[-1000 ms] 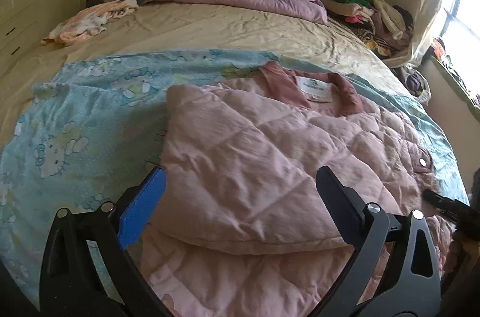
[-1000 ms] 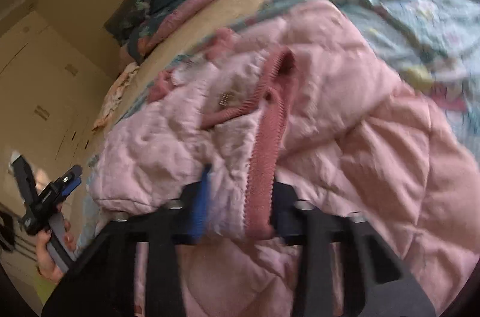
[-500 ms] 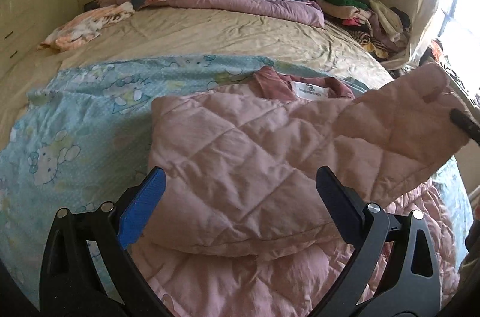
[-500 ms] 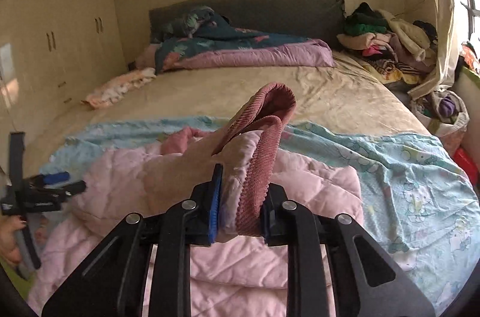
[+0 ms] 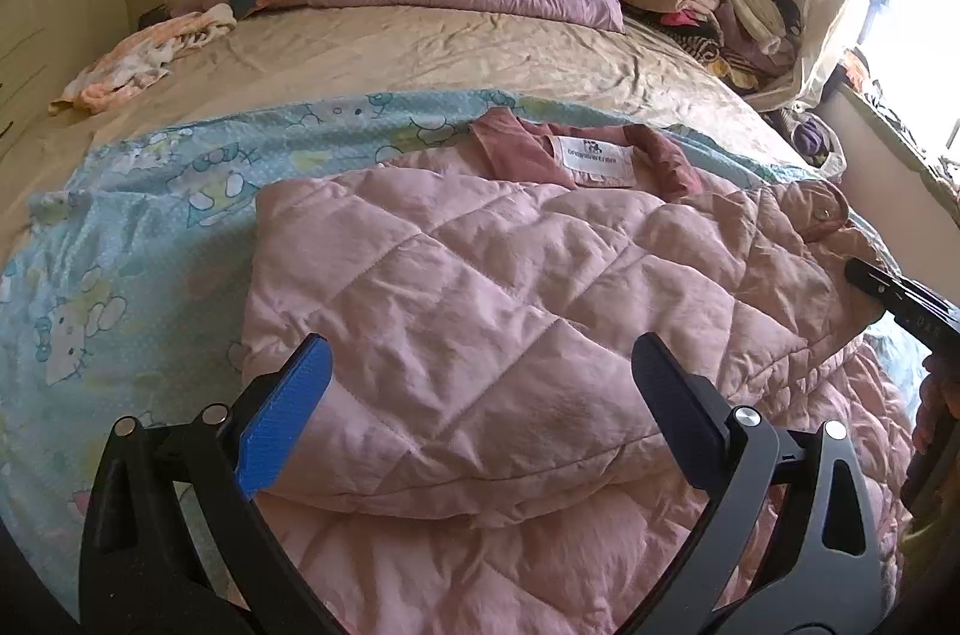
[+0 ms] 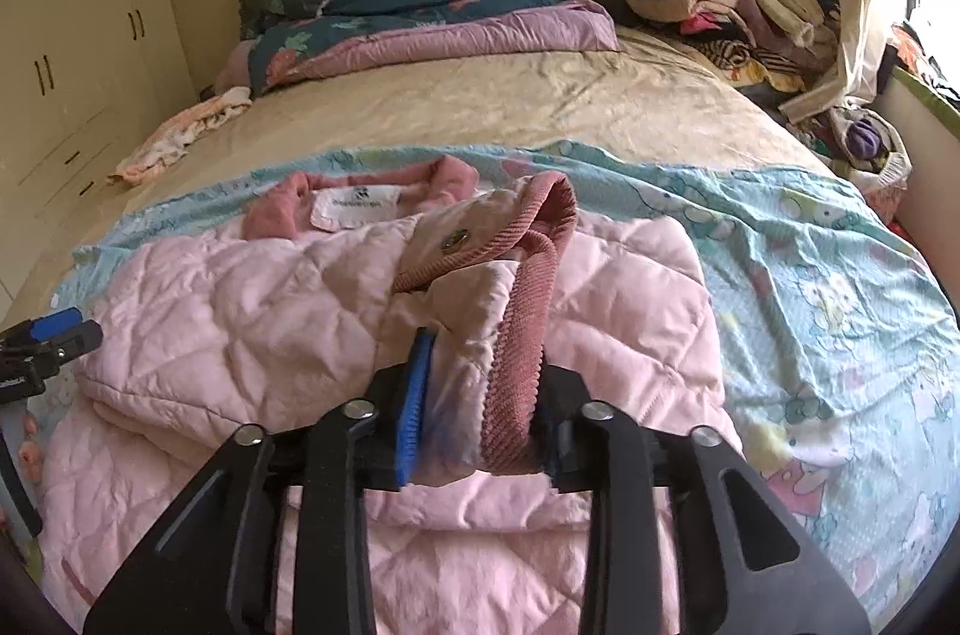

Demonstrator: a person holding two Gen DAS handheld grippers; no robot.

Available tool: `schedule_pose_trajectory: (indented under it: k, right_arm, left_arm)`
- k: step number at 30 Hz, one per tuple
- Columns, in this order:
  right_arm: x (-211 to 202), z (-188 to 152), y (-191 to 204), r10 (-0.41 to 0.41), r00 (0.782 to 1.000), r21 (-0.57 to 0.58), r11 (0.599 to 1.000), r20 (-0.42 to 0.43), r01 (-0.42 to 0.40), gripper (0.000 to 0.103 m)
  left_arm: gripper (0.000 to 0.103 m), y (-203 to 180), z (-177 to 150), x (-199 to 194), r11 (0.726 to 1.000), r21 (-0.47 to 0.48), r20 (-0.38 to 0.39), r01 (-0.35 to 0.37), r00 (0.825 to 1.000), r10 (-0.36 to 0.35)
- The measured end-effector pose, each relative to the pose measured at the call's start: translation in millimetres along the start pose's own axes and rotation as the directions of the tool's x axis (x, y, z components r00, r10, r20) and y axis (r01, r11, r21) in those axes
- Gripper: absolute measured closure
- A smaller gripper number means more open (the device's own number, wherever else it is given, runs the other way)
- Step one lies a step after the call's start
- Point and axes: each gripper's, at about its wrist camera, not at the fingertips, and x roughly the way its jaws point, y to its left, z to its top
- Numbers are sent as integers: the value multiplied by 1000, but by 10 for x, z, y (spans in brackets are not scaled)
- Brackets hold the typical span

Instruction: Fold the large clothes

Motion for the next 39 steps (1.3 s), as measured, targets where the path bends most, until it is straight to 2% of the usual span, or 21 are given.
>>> schedule_pose_trajectory:
  k: [4, 7, 10, 17, 19, 21, 25, 30, 35, 39]
  right_arm:
    - [-82, -10, 42, -57, 998, -36, 998, 30, 58, 40]
    - [-154, 27, 58, -53, 997, -43, 998, 48, 55, 35]
    - [-219, 89, 113, -28, 998, -63, 998, 56, 32, 31]
    - [-312, 204, 389, 36, 998, -126, 992, 50, -30, 29]
    - [-324, 229, 478, 50, 997, -146, 988, 53, -42, 17]
    - [-319, 245, 565, 63, 996, -163, 985, 57, -53, 17]
    - [-177, 253, 717, 79, 997, -186, 980, 16, -75, 17]
    - [176, 156, 881, 98, 990, -212, 970, -101, -117, 17]
    - [547, -32, 861, 50, 976, -199, 976, -213, -93, 16]
    - [737, -144, 813, 47, 969, -167, 982, -243, -89, 12]
  left_arm:
    - [10, -17, -4, 9, 1000, 2, 1, 10, 1000, -10]
    - [11, -41, -13, 35, 1000, 15, -7, 15, 1000, -15]
    - [24, -80, -49, 98, 999, 32, -37, 17, 999, -16]
    - [24, -78, -162, 258, 999, 28, -89, 20, 996, -17]
    - [23, -66, -194, 305, 999, 31, -101, 18, 995, -15]
    - [22, -45, -219, 345, 999, 26, -112, 23, 994, -20]
    - [22, -38, -248, 388, 999, 31, -120, 20, 993, -16]
    - [22, -37, -255, 390, 999, 30, -123, 20, 992, -17]
    - [22, -44, -254, 395, 999, 30, -127, 20, 992, -16]
    - [22, -69, -259, 402, 999, 37, -129, 15, 992, -10]
